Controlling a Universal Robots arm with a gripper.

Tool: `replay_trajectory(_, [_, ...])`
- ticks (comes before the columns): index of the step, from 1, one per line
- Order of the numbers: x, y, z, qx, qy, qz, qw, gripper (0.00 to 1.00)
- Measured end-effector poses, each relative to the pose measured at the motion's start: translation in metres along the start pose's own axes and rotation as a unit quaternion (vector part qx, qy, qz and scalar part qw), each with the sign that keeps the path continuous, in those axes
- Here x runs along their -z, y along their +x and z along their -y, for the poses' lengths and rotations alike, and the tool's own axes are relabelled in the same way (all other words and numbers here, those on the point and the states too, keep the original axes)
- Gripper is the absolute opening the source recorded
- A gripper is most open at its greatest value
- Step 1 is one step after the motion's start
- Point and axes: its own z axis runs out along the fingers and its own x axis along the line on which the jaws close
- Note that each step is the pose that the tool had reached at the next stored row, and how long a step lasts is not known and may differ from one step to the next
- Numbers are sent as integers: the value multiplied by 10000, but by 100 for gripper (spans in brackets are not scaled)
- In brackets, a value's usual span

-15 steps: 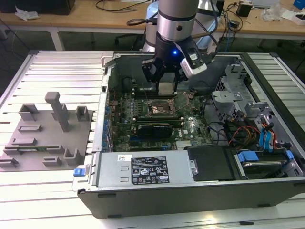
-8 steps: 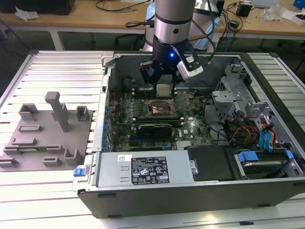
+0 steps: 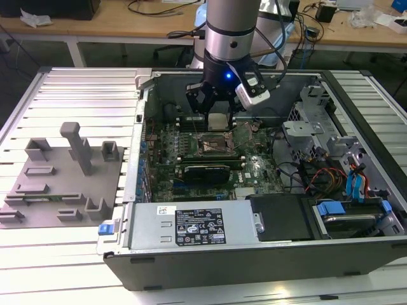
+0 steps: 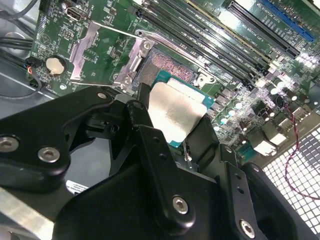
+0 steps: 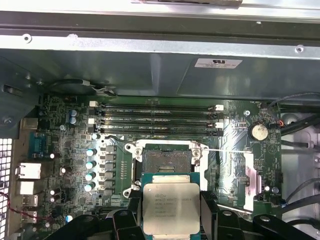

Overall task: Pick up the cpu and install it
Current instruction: 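Pick up the cpu and move it towards the insertion slot, then place the cpu into insertion slot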

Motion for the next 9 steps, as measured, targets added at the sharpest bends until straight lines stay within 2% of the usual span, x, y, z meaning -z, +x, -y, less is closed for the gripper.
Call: replay_trajectory(9, [-2, 0, 0, 0, 0, 0, 10000, 55])
